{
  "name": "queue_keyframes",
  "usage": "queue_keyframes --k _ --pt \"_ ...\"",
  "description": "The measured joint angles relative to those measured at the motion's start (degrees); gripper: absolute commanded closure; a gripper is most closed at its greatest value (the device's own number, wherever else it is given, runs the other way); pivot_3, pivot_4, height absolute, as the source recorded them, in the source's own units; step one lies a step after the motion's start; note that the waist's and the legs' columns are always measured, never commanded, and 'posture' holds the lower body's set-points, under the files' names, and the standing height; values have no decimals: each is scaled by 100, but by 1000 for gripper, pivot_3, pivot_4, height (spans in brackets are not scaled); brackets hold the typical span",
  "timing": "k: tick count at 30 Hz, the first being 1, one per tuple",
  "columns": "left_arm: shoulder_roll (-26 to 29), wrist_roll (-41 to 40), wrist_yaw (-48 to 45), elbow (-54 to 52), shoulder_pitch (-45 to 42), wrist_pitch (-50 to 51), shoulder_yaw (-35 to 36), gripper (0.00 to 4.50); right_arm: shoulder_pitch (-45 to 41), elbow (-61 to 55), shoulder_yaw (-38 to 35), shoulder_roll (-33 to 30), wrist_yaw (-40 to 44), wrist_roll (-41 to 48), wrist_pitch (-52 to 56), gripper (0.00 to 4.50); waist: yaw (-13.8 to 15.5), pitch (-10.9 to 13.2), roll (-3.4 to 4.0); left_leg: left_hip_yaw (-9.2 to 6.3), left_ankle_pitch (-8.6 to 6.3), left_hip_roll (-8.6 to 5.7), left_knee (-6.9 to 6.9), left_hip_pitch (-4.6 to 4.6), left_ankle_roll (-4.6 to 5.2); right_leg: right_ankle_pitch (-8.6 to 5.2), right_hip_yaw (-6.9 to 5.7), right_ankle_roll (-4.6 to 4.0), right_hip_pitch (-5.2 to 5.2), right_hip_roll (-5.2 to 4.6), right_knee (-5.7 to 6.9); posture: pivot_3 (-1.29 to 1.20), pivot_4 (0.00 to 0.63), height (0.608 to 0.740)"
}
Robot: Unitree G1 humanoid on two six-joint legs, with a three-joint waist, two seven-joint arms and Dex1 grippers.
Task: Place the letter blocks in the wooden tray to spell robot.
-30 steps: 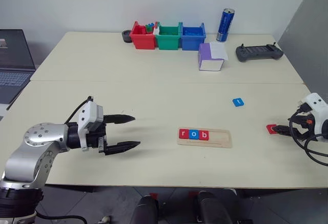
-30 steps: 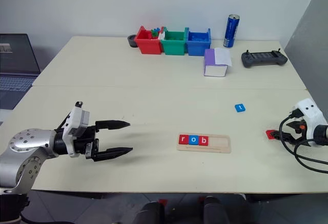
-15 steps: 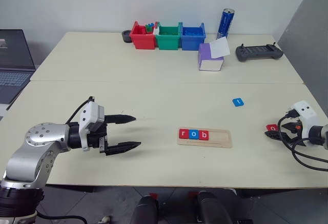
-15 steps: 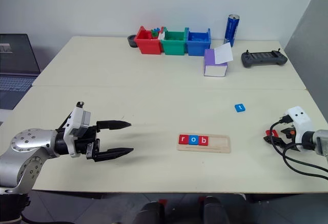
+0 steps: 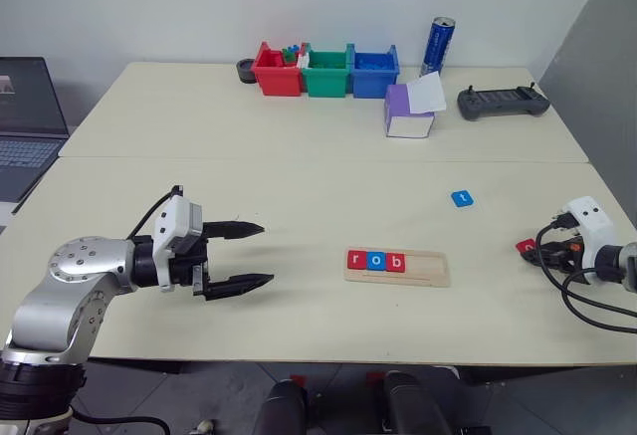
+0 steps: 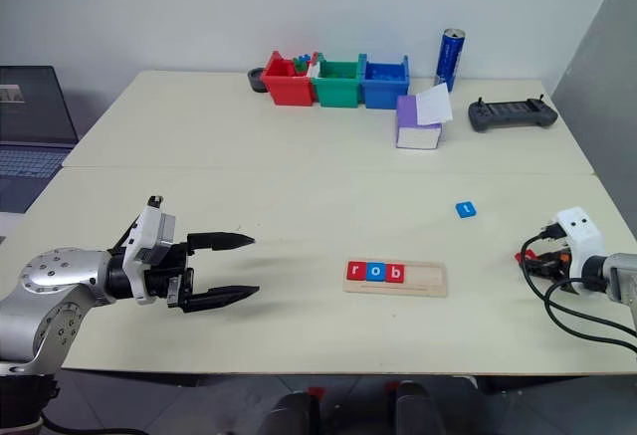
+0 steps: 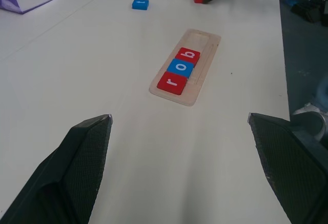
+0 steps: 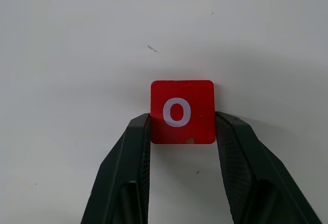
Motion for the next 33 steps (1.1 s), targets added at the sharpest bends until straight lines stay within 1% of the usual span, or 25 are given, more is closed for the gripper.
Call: queue_keyframes --k 5,8,12,15,19,26,33 --pt "0 1 -10 16 -13 -1 -2 0 -41 -368 183 -92 76 19 91 3055 -4 0 1 0 0 0 0 0 0 0 0 0 -1 0 0 0 150 740" --pt "0 2 -50 41 -40 -3 -13 0 -241 -656 203 -66 39 141 283 3055 -4 0 1 0 0 0 0 0 0 0 0 0 -1 0 0 0 150 740" --pt "0 29 -102 85 -96 -14 -18 0 -281 -1278 244 137 -121 300 708 3055 5 0 0 -3 0 0 -1 -4 0 0 -3 0 -1 0 -2 0 150 740" --pt "-1 67 -105 117 -117 -15 -21 0 -263 -1498 346 316 -276 398 973 3055 6 0 0 -3 0 0 -1 -5 0 0 -3 0 -1 0 -4 0 150 740" --pt "-1 83 -115 126 -129 -18 -51 0 -269 -1644 440 520 -474 417 1271 3055 5 0 0 -3 0 0 -1 -5 0 0 -3 0 -2 0 -2 0 150 740" --pt "-6 90 -122 161 -178 -24 -116 0 -776 -1649 534 1052 -1019 405 1931 3055 1 0 0 -4 0 0 -1 -4 0 0 -3 -1 -3 1 2 0 150 740" --pt "-6 91 -122 177 -179 -26 -117 0 -995 -1538 545 1210 -1376 403 2323 3055 2 0 0 -4 0 0 -1 -6 0 0 -3 -1 -4 0 -1 0 150 740"
